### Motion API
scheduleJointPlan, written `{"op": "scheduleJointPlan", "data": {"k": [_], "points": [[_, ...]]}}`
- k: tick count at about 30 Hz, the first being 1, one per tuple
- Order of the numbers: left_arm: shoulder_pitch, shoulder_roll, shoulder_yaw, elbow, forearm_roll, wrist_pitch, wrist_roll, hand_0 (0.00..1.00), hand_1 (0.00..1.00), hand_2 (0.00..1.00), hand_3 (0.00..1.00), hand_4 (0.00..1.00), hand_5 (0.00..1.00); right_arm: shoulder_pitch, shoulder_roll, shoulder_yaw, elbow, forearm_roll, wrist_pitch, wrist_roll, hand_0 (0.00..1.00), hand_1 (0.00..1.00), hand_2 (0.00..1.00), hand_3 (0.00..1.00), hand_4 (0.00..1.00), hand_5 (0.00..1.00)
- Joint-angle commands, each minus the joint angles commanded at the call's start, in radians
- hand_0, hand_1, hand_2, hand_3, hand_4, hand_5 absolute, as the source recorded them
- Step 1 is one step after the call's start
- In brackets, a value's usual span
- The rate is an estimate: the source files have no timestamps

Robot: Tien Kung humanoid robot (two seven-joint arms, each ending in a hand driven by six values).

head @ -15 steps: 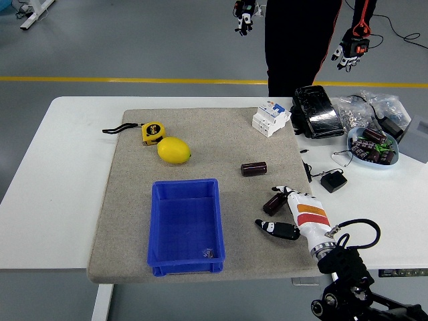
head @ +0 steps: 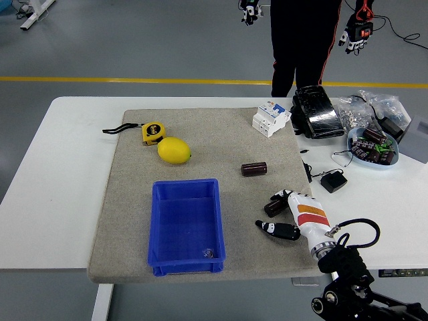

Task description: Pick up the battery,place it into the box

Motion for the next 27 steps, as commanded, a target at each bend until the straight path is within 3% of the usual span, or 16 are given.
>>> {"op": "scheduleJointPlan", "data": {"k": [27], "points": [[0.004, 0.004, -0.015, -0.002, 0.026, -0.012, 0.009, 0.659, 0.661, 0.662, 0.578, 0.622, 0.579, 0.031, -0.026, 0.015, 0.040, -0.017, 0.000, -0.025, 0.369, 0.461, 0.537, 0.551, 0.934, 0.337]]}}
